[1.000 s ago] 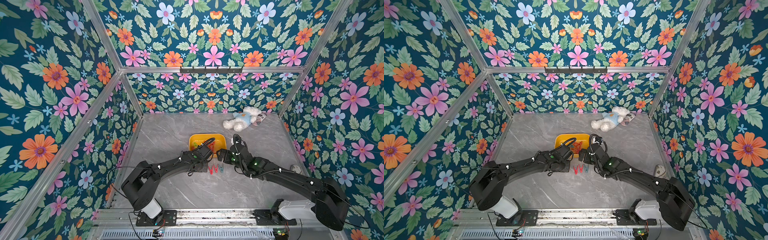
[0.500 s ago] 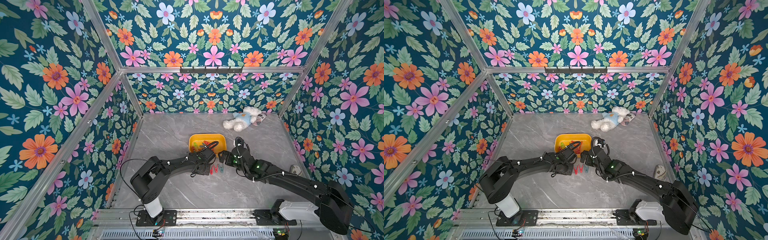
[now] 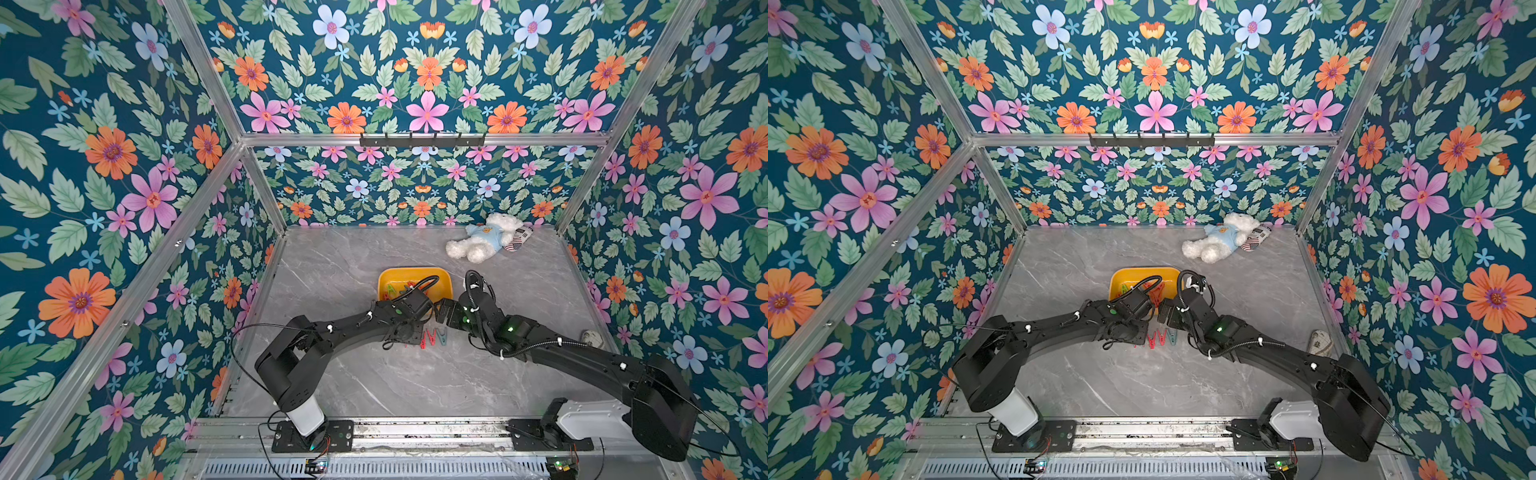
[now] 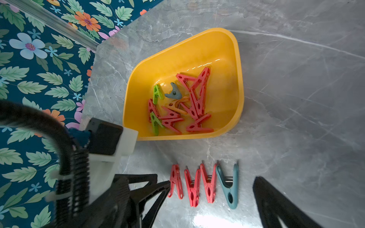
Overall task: Take the clothespins out of the storage box
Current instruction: Place the clothespin at the center of the board, then pick up the clothespin from the storage box.
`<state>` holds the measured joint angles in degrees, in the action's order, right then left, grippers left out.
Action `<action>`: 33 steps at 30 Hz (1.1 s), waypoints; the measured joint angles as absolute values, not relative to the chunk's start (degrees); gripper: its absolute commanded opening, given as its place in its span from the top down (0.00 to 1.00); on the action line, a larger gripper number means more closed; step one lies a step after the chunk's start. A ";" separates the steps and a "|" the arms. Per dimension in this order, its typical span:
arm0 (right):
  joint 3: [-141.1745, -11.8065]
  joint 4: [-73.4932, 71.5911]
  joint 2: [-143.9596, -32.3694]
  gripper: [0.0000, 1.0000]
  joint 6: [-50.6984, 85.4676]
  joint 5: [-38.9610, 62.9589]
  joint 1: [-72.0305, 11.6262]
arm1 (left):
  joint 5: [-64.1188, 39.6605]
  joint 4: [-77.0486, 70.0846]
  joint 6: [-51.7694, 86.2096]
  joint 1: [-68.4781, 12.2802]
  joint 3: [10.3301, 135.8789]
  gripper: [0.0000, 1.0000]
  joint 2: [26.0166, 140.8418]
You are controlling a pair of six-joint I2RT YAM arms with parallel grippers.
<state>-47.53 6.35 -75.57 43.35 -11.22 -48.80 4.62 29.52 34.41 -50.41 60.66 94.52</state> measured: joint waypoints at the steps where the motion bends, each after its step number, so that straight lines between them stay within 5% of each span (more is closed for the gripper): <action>1: -48.18 6.39 -76.14 0.01 43.13 -11.35 -48.80 | 4.73 29.87 34.41 -50.19 61.12 0.57 93.82; 7: -53.36 6.63 -80.93 0.07 39.86 -12.03 -48.69 | 6.59 31.38 34.76 -47.11 62.83 0.27 89.19; 15: -62.04 6.94 -90.04 0.33 34.37 -10.39 -45.41 | 8.54 32.27 37.43 -40.05 62.39 0.00 82.81; 33: -87.66 13.43 -117.14 0.55 22.72 -5.98 -42.96 | 9.50 32.38 40.18 -33.47 59.51 0.00 77.32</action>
